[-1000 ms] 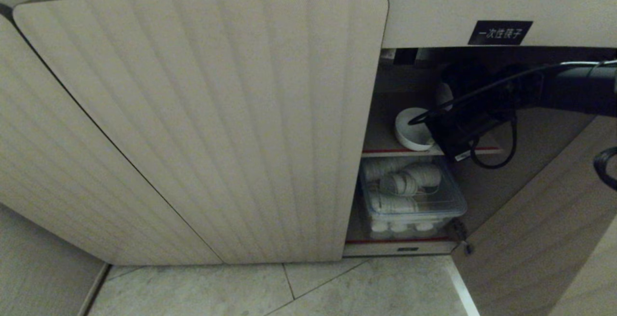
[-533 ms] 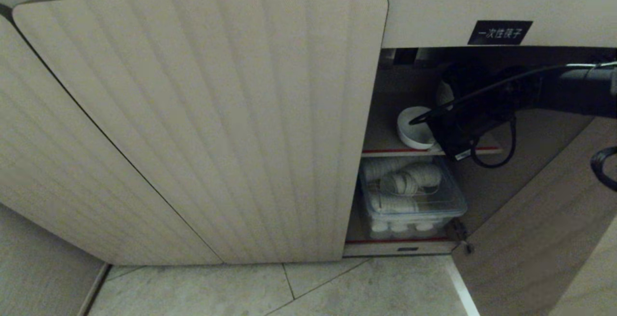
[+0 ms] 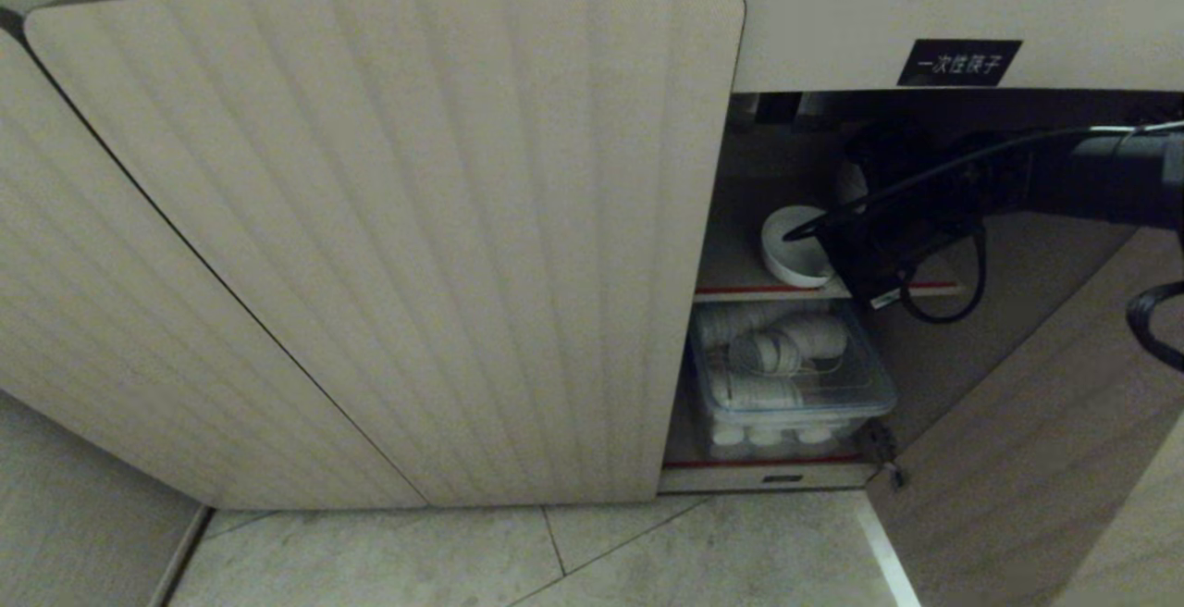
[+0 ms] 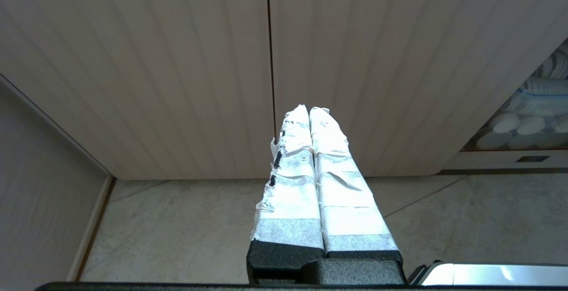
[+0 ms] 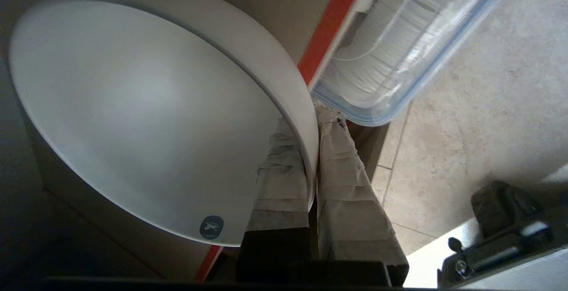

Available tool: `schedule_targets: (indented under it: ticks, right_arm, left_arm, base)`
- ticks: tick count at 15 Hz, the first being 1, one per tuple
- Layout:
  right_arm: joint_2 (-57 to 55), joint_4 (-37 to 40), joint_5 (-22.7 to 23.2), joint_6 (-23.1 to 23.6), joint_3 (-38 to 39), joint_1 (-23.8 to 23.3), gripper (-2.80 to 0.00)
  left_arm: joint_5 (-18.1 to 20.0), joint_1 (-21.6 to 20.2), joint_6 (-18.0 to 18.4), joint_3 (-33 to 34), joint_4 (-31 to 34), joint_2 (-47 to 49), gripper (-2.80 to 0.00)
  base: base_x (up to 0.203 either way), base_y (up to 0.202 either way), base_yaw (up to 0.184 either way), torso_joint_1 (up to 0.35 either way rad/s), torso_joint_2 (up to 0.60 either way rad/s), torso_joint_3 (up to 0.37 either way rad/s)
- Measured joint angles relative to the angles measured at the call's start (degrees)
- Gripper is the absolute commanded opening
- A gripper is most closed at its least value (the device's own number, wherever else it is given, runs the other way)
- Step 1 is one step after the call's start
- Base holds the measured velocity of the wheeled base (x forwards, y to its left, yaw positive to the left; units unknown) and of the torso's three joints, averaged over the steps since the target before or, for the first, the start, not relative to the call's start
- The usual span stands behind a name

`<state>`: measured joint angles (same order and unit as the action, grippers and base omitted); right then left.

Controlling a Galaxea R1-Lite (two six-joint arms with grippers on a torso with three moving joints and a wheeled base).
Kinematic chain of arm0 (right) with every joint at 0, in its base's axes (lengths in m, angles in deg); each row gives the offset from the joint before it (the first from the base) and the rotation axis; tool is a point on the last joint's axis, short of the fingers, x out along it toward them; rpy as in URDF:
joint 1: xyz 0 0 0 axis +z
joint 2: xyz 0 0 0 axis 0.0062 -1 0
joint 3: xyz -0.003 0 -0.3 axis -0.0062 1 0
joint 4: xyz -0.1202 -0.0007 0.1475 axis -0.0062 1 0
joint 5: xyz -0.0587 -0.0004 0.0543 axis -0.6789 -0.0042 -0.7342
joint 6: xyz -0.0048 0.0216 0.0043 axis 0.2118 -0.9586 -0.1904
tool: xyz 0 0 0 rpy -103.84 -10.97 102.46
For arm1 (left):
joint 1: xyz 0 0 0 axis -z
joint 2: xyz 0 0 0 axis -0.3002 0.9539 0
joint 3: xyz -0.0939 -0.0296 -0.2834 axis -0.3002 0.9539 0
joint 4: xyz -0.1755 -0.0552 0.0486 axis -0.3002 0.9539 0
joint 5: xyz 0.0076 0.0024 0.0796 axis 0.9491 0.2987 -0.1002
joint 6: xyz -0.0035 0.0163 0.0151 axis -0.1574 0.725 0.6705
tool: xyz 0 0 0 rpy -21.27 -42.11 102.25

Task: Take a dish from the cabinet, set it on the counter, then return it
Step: Put it back into the cabinet

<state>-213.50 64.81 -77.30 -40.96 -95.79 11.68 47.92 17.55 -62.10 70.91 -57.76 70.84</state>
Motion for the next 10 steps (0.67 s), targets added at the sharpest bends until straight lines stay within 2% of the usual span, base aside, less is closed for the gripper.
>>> schedule_targets:
  ticks: [6,7,10]
  right_arm:
    - [-0.1,-0.4,0.1,-0.2,0.0,0.0,-2.8]
    - [-0.1,-0.4,0.1,-0.3,0.0,0.0,0.0]
    - [0.0,-0.5,0.0,-0.4,0.0,0.0,0.0]
  left_arm:
    - [0.0,0.0,0.0,0.0,0.0,0.0,-2.8]
    - [0.0,0.0,0.0,0.0,0.0,0.0,-2.8]
    - [0.0,0.0,0.0,0.0,0.0,0.0,-2.8]
  base:
    - [0.0,0.0,0.0,0.0,0.0,0.0]
    - [0.0,0.0,0.0,0.0,0.0,0.0]
    - [0.0,0.0,0.0,0.0,0.0,0.0]
